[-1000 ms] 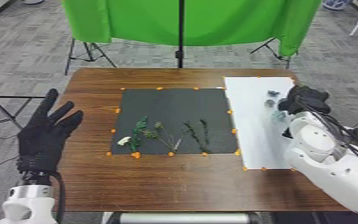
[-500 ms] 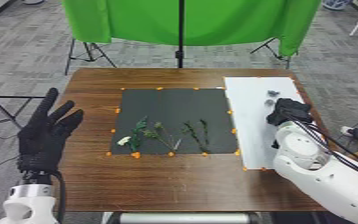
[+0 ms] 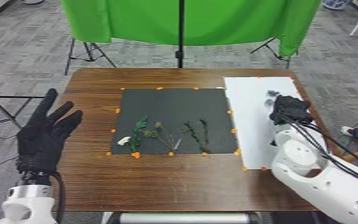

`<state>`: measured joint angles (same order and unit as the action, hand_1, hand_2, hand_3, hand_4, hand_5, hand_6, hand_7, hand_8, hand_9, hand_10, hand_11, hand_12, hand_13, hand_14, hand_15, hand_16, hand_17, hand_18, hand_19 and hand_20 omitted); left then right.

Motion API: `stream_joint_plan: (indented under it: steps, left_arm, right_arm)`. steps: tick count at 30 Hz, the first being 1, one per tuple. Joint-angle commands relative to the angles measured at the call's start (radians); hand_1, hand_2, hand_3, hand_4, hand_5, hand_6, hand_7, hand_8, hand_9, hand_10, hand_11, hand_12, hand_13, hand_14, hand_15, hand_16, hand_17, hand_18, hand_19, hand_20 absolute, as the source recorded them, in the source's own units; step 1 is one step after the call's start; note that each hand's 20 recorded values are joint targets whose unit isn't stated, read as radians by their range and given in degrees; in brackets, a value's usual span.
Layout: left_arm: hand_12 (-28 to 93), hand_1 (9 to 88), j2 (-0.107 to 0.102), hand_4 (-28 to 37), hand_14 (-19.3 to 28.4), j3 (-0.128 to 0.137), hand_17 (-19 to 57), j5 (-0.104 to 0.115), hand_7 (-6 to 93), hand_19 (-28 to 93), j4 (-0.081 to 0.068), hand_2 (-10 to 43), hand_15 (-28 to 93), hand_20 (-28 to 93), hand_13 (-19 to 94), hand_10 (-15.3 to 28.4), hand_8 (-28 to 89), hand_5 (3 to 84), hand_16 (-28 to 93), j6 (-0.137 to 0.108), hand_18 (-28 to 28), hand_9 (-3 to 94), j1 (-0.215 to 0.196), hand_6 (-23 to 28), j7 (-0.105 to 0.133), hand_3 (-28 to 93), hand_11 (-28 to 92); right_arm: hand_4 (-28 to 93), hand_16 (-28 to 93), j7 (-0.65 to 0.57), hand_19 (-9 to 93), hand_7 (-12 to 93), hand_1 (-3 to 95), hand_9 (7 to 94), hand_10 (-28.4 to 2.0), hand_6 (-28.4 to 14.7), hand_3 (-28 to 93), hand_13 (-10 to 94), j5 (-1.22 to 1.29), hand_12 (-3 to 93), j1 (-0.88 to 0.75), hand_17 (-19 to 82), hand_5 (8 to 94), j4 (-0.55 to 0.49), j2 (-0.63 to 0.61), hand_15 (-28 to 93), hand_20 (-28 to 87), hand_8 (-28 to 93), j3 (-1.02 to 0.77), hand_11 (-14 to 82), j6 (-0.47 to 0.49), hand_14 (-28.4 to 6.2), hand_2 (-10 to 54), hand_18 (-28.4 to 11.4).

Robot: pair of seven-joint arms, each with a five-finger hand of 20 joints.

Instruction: Arrange flowers

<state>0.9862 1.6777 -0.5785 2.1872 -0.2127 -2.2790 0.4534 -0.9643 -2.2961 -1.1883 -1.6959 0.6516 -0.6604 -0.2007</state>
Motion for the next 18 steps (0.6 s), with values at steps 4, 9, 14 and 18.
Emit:
stream_joint_plan:
  steps: [4, 9, 14, 18]
  left_arm:
    - [10, 23.1, -0.006, -28.3, 28.2, 0.031, -8.7, -0.005, 12.2, 51, 0.020, 6.5, 47, 23, 23, 17.6, -11, 30.7, -7, -0.013, 28.4, 28.7, -0.027, 2.9, -0.002, 77, 20]
    - [10, 23.1, -0.015, -28.3, 28.1, 0.017, -8.7, -0.010, 12.2, 51, 0.018, 6.5, 47, 23, 23, 17.6, -11, 30.7, -7, -0.010, 28.4, 28.7, 0.000, 2.8, -0.010, 77, 20]
    - [10, 23.1, -0.030, -28.3, 28.1, 0.002, -8.7, -0.014, 12.3, 51, 0.008, 6.4, 47, 23, 23, 17.7, -11, 30.7, -7, -0.011, 28.4, 28.8, 0.046, 2.8, -0.027, 77, 20]
    - [10, 23.1, -0.048, -28.3, 28.1, -0.031, -8.6, -0.026, 12.3, 51, -0.016, 6.5, 47, 23, 23, 17.6, -11, 30.7, -7, 0.008, 28.4, 28.8, 0.131, 2.8, -0.047, 77, 20]
  right_arm:
    - [-28, 24, 0.138, 85, 15, 58.5, 93.7, -6.0, 4.4, 64, 73, -0.041, 35.4, 0.205, 25, 89.0, -0.112, 0.210, 71, 49, 1, 0.098, 18.1, -0.060, -5.6, -9.5, -24.0]
    - [-28, 24, 0.250, 85, 15, 57.9, 93.6, -6.2, 4.5, 65, 72, -0.020, 36.3, 0.325, 24, 88.4, 0.001, 0.436, 72, 49, 1, 0.234, 19.0, -0.072, -5.5, -9.5, -23.8]
    - [-28, 22, 0.343, 85, 15, 56.9, 91.9, -6.2, 4.9, 65, 72, -0.019, 35.4, 0.430, 24, 87.9, 0.205, 0.634, 73, 49, 1, 0.376, 23.9, -0.083, -5.7, -9.5, -23.4]
    - [-28, 21, 0.297, 84, 15, 56.2, 91.0, -6.4, 5.0, 65, 72, 0.034, 33.7, 0.506, 24, 87.5, 0.296, 0.695, 74, 49, 0, 0.470, 26.5, -0.073, -5.7, -9.5, -23.2]
